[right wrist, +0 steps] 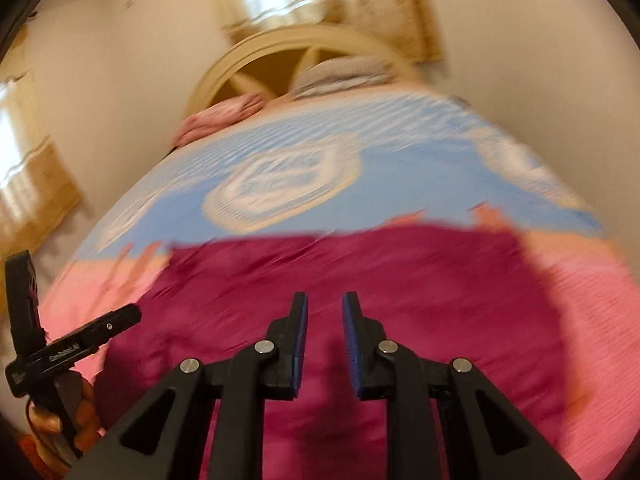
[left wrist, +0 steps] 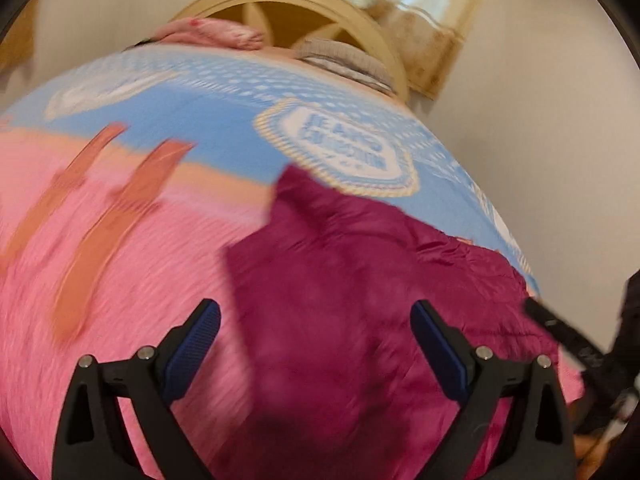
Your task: Fold large clothes
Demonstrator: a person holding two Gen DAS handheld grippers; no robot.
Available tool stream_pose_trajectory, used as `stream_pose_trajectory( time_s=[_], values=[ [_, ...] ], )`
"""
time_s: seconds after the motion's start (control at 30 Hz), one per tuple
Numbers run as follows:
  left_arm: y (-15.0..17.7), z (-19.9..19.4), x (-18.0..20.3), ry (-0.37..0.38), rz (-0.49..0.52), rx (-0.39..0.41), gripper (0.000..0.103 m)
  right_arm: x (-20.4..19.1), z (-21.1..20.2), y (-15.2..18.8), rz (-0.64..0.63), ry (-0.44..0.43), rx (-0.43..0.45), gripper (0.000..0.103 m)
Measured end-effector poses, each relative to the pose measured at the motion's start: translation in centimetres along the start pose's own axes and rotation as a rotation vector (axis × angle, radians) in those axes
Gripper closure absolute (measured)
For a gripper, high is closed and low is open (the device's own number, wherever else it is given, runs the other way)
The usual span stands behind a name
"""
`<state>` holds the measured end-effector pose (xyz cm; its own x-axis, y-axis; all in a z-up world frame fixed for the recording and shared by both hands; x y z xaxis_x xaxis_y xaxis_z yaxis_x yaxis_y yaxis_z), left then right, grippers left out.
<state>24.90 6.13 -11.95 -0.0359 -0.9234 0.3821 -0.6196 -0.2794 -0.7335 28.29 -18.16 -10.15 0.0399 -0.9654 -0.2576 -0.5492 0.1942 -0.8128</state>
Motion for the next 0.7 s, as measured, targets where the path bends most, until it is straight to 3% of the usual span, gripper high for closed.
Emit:
stream_pose_trajectory(
  time_s=[0.13,0.23,0.33,0.4,0.47,0.6,0.63,0.7],
  values=[
    [2.7,-2.3,-3.0,-0.002,-0.097,0.008,0.005,-1.8,3.1,3.2,0.077,0.006,-0.061,0.085],
    [4.2,-1.6,-3.3,0.016,-0.124,-0.021,0.005,-1.3,5.0,4.9,0.076,0.057,-0.076,0.088],
    [5.2,-0.9,-2.8,0.078,-0.189,-0.031,0.004,-1.0,5.1,5.6,0.09,0.047,-0.052,0.088],
    [5.4,-0.9,-1.8,0.11,-0.182,-0.01,0.003,-0.8,5.1,5.7,0.094,0.045,-0.056,0.088],
    [5.7,0.0,-0.6,0.171,-0.202,-0.038,0.003,-0.8,5.3,5.7,0.096,0.043,-0.059,0.088],
    [5.1,1.5,0.5,0.176,-0.224,0.004,0.0,-0.4,5.1,6.0,0.13,0.014,-0.053,0.089],
    [4.7,1.7,0.4,0.194,-0.261,0.019,0.003,-0.2,5.1,6.0,0.145,0.003,-0.052,0.089],
    [4.2,1.8,0.7,0.243,-0.305,0.035,0.033,0.2,5.3,6.1,0.168,-0.012,-0.056,0.089]
  ],
)
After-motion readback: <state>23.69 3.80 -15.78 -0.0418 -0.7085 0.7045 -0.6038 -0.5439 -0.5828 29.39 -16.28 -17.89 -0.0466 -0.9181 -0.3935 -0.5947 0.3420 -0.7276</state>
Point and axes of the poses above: each gripper's, at about its wrist camera, not at the fingertips, and z roughly the way its jaws point, x to its right, y to its underside, the point moved 4 cm from there along z, roughly the way its jaws point, and after that the axes turned 9 degrees about x, right-handed, at the moved point
